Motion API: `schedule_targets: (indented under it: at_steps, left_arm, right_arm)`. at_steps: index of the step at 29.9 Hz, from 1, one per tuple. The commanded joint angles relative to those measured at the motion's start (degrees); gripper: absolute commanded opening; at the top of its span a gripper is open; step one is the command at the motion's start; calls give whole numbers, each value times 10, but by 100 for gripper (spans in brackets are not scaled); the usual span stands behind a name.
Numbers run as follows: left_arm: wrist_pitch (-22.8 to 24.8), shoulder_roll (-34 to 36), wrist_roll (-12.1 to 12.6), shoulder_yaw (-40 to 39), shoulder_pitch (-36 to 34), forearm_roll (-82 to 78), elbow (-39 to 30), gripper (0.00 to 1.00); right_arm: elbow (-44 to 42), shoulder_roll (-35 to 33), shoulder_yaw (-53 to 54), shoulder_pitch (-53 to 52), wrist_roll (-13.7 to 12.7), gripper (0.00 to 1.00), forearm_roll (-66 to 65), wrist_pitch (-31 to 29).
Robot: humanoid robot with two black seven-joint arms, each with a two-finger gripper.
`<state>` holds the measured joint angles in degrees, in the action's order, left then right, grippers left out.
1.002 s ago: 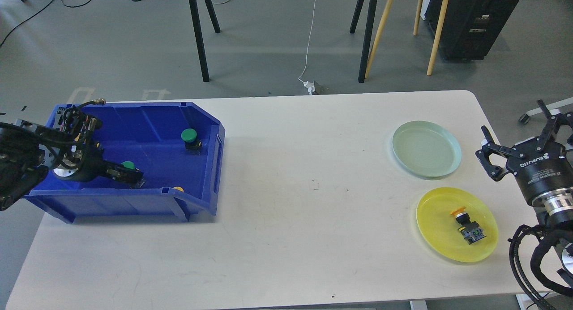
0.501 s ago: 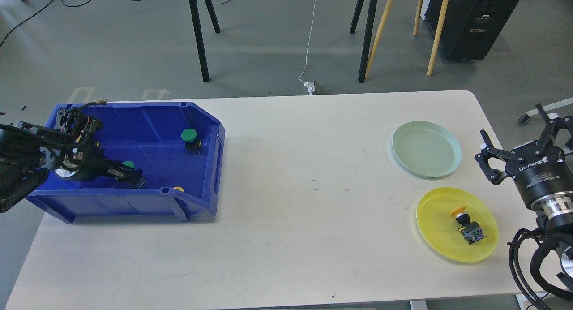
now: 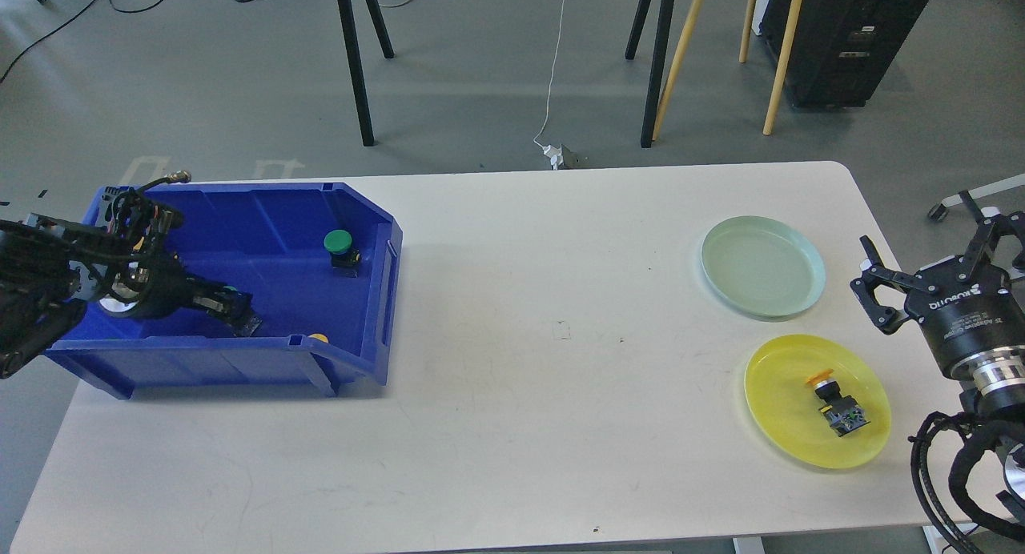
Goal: Pass button and place on color plate
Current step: 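Grasp a green button in the bin with the left gripper, then lift the green button and pass it to the right gripper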
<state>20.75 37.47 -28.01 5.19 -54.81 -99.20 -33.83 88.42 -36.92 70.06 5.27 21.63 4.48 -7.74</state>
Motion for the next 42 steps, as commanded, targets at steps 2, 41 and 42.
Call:
schedule_targets:
  at_steps: [2, 41, 42]
  left_arm:
    - [14, 30, 0, -10, -27, 7, -52, 6]
    - [72, -249, 0, -171, -42, 602, -114, 7]
    - [72, -249, 0, -171, -42, 603, -114, 7]
  right_arm:
    - [1, 0, 4, -1, 0, 100, 0, 0]
    - [-142, 110, -424, -435, 12, 98, -321, 48]
    - [-142, 114, -424, -435, 15, 97, -319, 60]
